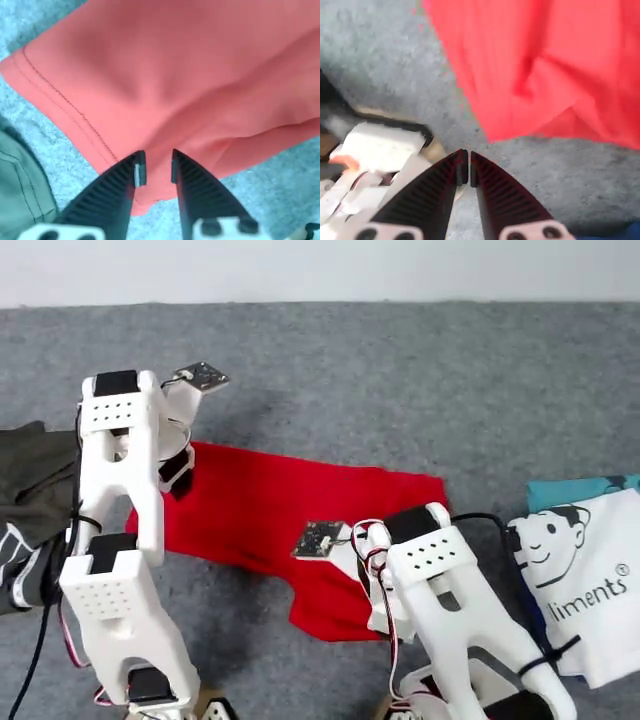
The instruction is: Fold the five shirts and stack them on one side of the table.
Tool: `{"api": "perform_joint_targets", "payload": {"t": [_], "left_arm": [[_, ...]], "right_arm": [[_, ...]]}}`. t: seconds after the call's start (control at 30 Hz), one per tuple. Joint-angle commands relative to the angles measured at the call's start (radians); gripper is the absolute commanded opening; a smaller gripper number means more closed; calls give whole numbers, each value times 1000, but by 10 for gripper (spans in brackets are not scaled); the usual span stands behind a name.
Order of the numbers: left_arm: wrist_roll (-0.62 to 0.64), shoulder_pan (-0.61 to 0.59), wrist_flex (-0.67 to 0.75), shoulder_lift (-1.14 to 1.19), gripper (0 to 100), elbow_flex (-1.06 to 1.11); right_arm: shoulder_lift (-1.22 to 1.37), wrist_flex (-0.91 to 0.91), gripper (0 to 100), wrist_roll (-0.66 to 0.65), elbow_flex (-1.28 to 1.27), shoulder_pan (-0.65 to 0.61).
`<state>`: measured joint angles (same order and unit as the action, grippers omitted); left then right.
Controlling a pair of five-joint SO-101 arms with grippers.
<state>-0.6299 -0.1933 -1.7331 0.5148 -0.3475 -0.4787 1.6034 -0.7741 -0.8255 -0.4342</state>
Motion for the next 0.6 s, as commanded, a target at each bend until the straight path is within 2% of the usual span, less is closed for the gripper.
{"api": "perform_joint_targets", "payload": {"t": [0.0,0.1,0.2,0.57], "left_arm": [[14,6,0,-60,94,-31],[14,6,-2,-60,94,-31],[14,3,-3,-60,94,-31],[14,12,-3,-60,94,-31]], "right_arm": [[-27,-53,24,83,6,-1],[-27,-116,132,199,6,-2],[-27,-122,254,226,6,-4],[-15,-280,191,221,-71,-15]]}}
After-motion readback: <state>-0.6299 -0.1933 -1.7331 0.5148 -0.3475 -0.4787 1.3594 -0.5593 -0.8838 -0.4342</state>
